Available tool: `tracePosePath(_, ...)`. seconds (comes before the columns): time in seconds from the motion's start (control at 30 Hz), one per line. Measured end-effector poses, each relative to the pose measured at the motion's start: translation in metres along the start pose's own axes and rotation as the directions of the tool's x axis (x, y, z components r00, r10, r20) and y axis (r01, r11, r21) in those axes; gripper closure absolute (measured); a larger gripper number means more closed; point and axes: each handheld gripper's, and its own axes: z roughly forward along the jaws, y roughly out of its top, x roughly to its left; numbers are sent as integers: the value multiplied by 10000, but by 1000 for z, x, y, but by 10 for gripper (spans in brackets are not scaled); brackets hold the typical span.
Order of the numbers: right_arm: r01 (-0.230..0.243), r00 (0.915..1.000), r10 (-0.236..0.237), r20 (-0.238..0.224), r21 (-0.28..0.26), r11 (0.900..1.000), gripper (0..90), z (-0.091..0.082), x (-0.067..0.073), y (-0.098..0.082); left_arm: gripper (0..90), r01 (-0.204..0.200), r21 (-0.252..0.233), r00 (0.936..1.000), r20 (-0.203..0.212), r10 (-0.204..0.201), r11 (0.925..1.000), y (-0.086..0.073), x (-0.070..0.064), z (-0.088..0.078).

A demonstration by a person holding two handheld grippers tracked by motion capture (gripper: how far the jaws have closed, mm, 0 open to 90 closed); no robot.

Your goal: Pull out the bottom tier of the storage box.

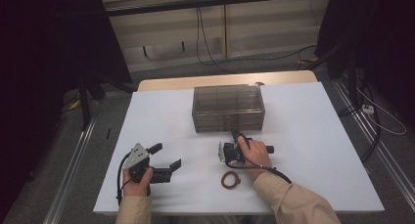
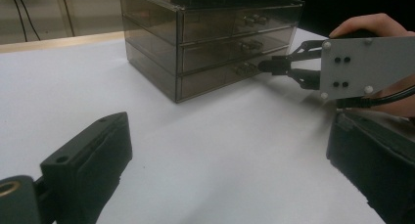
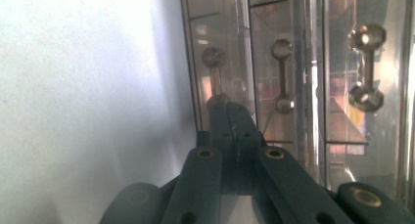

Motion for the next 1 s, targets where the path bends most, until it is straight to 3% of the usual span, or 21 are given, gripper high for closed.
tracePosePath(0.03,-30,9997,30,222,-6,10000,841,-1,1,-1,31,0,29,10000,-5,0,10000,0,0,0)
tracePosePath(0.27,9,9997,-10,260,23,10000,773,5,3,-2,31,-25,75,10000,8,25,10000,0,0,1)
tracePosePath(0.4,281,9987,-281,422,-10,9996,769,9,9,0,31,-2,95,10000,20,2,10000,-1,0,2)
tracePosePath(0.53,118,9982,-125,585,128,9998,793,13,12,0,31,-103,187,9999,17,102,9998,-1,1,1)
tracePosePath(0.6,508,9949,-522,866,174,9986,795,13,15,2,31,-31,155,10000,1,31,9999,-1,1,2)
tracePosePath(0.7,573,9943,-580,893,109,9983,807,14,16,2,31,-8,129,10000,6,8,9999,-1,0,2)
tracePosePath(0.87,78,9954,-84,952,67,9999,811,8,14,3,31,0,157,10000,-5,0,9999,-1,0,2)
tracePosePath(1.0,98,9969,-103,785,61,9999,811,4,12,2,31,-35,165,10000,-5,35,9999,-1,0,2)
